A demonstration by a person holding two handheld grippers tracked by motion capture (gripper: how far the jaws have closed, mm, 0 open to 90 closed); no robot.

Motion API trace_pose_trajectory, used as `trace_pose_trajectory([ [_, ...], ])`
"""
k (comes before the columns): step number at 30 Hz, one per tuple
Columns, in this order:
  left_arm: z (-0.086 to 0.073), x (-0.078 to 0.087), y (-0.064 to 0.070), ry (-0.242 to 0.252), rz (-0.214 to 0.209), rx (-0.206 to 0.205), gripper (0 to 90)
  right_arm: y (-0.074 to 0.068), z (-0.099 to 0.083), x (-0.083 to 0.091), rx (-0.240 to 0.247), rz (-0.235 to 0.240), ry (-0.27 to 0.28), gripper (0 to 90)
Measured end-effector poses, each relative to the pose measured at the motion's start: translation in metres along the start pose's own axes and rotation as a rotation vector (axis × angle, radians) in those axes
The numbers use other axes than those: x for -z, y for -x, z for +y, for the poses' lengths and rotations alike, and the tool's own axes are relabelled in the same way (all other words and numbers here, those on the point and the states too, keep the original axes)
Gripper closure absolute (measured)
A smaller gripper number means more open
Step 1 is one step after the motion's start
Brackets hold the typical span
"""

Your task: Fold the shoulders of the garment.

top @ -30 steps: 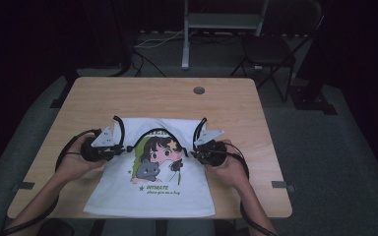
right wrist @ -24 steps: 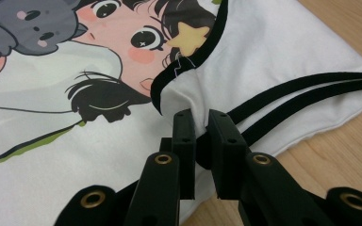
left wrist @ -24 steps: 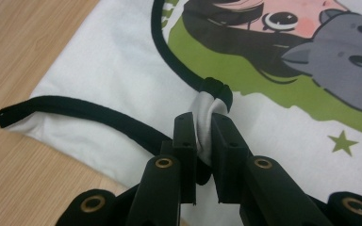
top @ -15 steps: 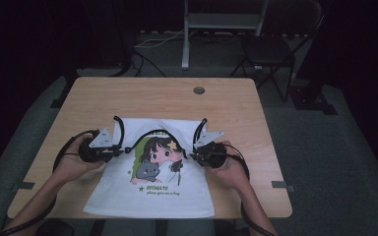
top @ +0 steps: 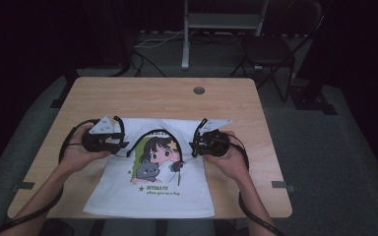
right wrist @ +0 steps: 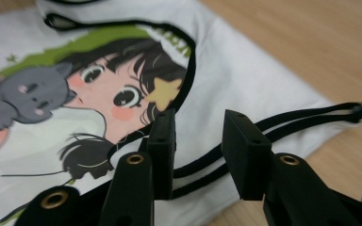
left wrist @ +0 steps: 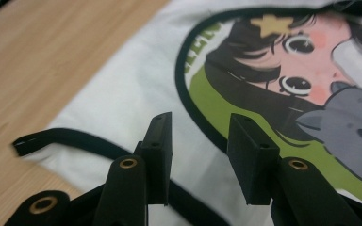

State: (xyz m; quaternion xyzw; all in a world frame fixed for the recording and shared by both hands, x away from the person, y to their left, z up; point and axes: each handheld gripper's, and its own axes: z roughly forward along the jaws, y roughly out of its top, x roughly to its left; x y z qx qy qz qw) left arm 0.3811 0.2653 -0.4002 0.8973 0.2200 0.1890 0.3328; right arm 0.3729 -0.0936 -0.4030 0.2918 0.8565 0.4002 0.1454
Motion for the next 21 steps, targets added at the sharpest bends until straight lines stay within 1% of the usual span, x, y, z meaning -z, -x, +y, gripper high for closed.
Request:
trace_pose_trajectory([
  [2, 0.0, -0.009, 0.006, -0.039, -0.002, -0.03, 59.6, -0.005, -0.002, -0.009, 0.018, 0.011, -0.036, 63.9],
  [3, -0.002, -0.012, 0.01, -0.057, -0.003, -0.044, 59.5, -0.008, -0.003, -0.013, 0.039, 0.01, -0.059, 63.7],
  [4, -0.002, -0.012, 0.01, -0.057, -0.003, -0.044, 59.3, -0.008, -0.003, -0.013, 0.039, 0.01, -0.059, 63.7],
  [6, -0.005, -0.013, 0.012, -0.066, -0.014, -0.043, 59.2, -0.014, -0.008, -0.017, 0.063, 0.022, -0.095, 63.5],
  [7, -0.007, -0.014, 0.012, -0.07, -0.011, -0.044, 59.2, -0.015, -0.01, -0.017, 0.081, 0.017, -0.111, 63.3],
  [9, -0.011, -0.013, 0.012, -0.066, -0.015, -0.038, 59.2, -0.016, -0.013, -0.017, 0.1, 0.004, -0.137, 62.9],
  [10, -0.012, -0.012, 0.013, -0.066, -0.014, -0.036, 59.2, -0.015, -0.014, -0.016, 0.104, 0.002, -0.141, 62.6],
  [12, -0.013, -0.011, 0.013, -0.068, -0.017, -0.039, 59.1, -0.015, -0.017, -0.016, 0.095, -0.001, -0.149, 62.1],
  [14, -0.013, -0.011, 0.012, -0.07, -0.019, -0.042, 59.1, -0.014, -0.019, -0.016, 0.091, 0.0, -0.141, 62.1],
  [17, -0.013, -0.012, 0.009, -0.067, -0.016, -0.028, 58.3, -0.012, -0.019, -0.016, 0.096, 0.002, -0.141, 61.7],
  [19, -0.011, -0.012, 0.007, -0.07, -0.008, -0.027, 57.1, -0.01, -0.019, -0.016, 0.1, -0.007, -0.144, 60.8],
  [21, -0.01, -0.01, 0.003, -0.057, -0.004, -0.012, 56.1, -0.009, -0.017, -0.016, 0.098, -0.022, -0.152, 60.0],
])
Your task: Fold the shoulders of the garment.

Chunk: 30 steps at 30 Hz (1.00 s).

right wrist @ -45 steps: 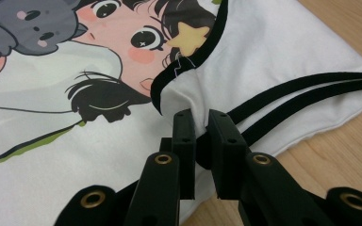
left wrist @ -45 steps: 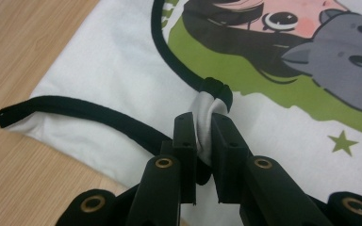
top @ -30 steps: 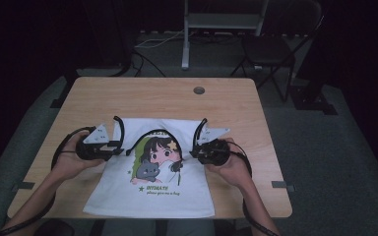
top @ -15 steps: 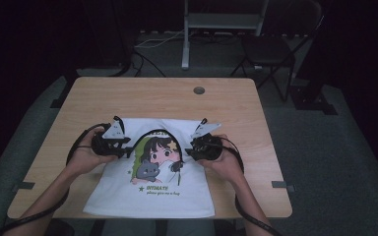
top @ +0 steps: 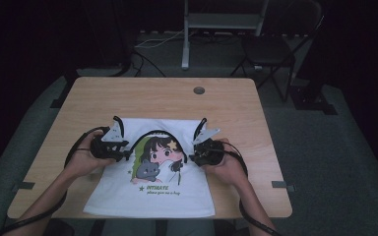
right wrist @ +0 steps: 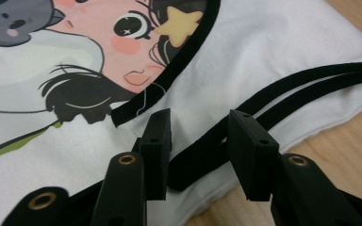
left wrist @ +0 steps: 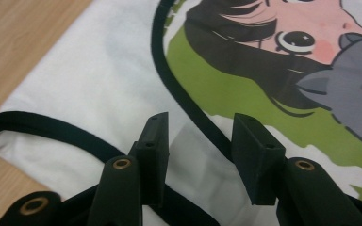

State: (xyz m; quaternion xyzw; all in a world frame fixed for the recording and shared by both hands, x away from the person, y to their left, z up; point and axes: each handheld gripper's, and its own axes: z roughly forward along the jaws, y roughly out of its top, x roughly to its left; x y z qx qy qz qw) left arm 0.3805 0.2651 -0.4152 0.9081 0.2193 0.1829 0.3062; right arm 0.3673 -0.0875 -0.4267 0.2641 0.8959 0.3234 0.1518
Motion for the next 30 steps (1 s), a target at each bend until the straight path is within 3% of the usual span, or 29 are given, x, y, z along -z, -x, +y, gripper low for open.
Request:
trace_pose_trajectory([
  [2, 0.0, 0.003, -0.002, 0.011, -0.003, 0.01, 55.8, 0.001, 0.003, 0.002, 0.003, -0.016, 0.011, 59.8],
  [5, -0.001, 0.006, 0.0, 0.012, -0.023, 0.012, 55.7, -0.001, 0.007, 0.006, -0.02, -0.002, 0.052, 59.3],
  [9, -0.008, 0.005, 0.001, -0.034, -0.011, -0.004, 55.6, -0.006, 0.004, -0.002, 0.012, -0.006, -0.005, 58.8],
  [10, -0.009, 0.004, 0.001, -0.045, -0.008, -0.001, 55.6, -0.006, 0.003, -0.002, 0.007, -0.008, 0.004, 58.6],
  [12, -0.012, 0.003, -0.001, -0.03, -0.015, 0.016, 55.6, -0.005, 0.002, -0.002, 0.002, -0.012, 0.006, 58.6],
  [21, -0.001, -0.011, -0.008, -0.018, 0.025, 0.031, 55.0, 0.014, 0.004, -0.007, -0.04, -0.064, 0.0, 56.6],
  [30, 0.003, -0.018, -0.017, -0.021, 0.051, 0.056, 54.9, 0.02, 0.007, -0.011, -0.064, -0.07, 0.004, 56.7],
])
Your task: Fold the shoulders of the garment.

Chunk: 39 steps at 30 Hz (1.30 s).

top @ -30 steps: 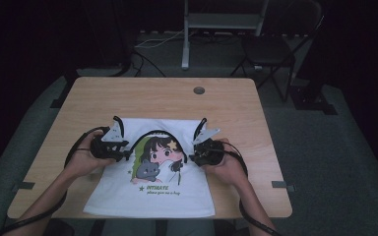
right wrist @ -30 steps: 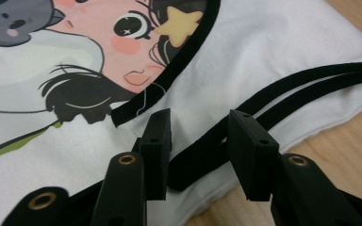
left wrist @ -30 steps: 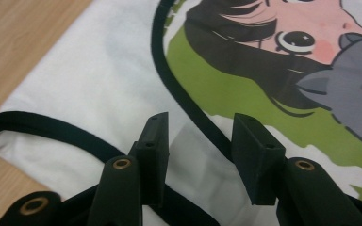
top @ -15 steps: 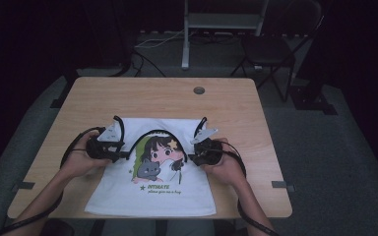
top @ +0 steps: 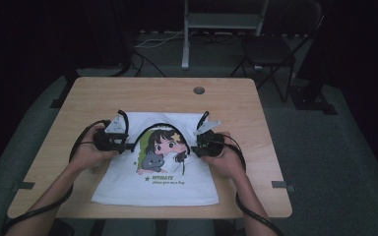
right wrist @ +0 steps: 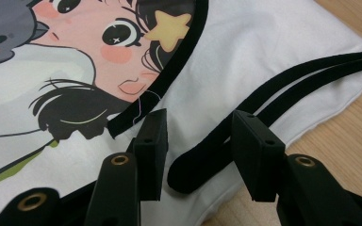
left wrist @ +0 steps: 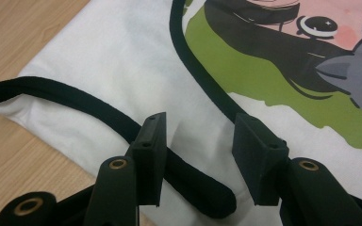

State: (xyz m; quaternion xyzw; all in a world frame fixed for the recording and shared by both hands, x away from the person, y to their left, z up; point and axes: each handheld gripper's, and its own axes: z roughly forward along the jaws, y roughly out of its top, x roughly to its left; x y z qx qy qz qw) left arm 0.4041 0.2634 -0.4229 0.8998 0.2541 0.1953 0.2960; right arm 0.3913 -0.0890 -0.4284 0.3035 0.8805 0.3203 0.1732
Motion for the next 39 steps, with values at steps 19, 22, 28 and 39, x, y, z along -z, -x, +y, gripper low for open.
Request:
trace_pose_trajectory([
  [19, 0.006, -0.008, -0.013, -0.004, 0.062, 0.046, 49.1, 0.017, 0.013, -0.015, -0.046, -0.025, 0.0, 54.0],
  [22, 0.003, -0.002, -0.014, 0.05, 0.048, 0.107, 41.6, 0.015, 0.013, -0.013, -0.053, -0.03, 0.02, 49.4],
  [28, -0.012, 0.018, -0.02, 0.208, -0.05, 0.3, 19.7, 0.014, 0.009, 0.003, -0.113, -0.056, 0.075, 32.2],
  [39, -0.057, 0.066, -0.037, 0.41, -0.064, 0.454, 19.6, 0.039, -0.019, 0.038, -0.271, -0.066, 0.149, 13.2],
])
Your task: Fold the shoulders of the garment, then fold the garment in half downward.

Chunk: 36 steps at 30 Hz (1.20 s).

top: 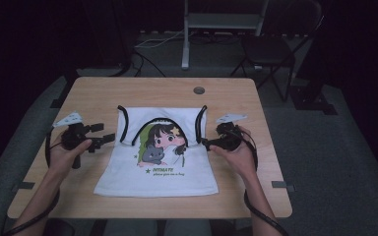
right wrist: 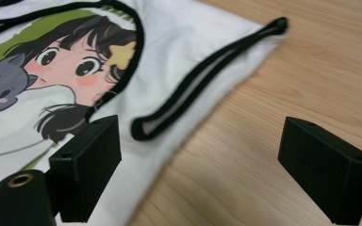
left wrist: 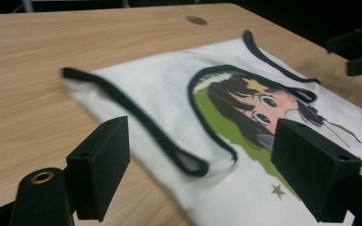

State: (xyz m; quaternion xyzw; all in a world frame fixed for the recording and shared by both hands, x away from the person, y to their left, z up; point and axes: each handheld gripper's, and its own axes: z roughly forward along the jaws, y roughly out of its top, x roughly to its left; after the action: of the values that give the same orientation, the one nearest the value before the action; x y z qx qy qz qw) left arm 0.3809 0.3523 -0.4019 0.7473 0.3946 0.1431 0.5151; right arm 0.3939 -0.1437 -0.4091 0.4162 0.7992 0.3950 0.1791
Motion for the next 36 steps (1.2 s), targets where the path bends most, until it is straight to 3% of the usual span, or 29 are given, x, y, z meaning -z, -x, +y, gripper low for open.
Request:
trace_pose_trajectory([
  [6, -0.002, 0.013, -0.004, -0.002, 0.033, 0.006, 19.7, 0.015, -0.01, 0.021, -0.045, -0.039, 0.038, 13.2],
  [10, -0.002, 0.016, -0.002, -0.015, 0.045, -0.018, 19.7, 0.02, -0.017, 0.03, -0.062, -0.051, 0.05, 13.2],
  [21, 0.006, 0.014, -0.001, -0.022, 0.061, -0.038, 19.6, 0.02, -0.02, 0.04, -0.064, -0.058, 0.054, 13.2],
  [25, 0.012, 0.01, -0.005, -0.033, 0.07, -0.035, 19.6, 0.019, -0.014, 0.037, -0.061, -0.05, 0.053, 13.2],
  [29, 0.028, -0.004, -0.023, -0.059, 0.1, -0.012, 19.6, 0.025, 0.004, 0.025, -0.054, -0.041, 0.033, 13.2],
  [36, 0.058, -0.037, -0.05, -0.112, 0.158, 0.049, 19.7, 0.046, 0.039, 0.005, -0.074, -0.049, 0.005, 15.1],
])
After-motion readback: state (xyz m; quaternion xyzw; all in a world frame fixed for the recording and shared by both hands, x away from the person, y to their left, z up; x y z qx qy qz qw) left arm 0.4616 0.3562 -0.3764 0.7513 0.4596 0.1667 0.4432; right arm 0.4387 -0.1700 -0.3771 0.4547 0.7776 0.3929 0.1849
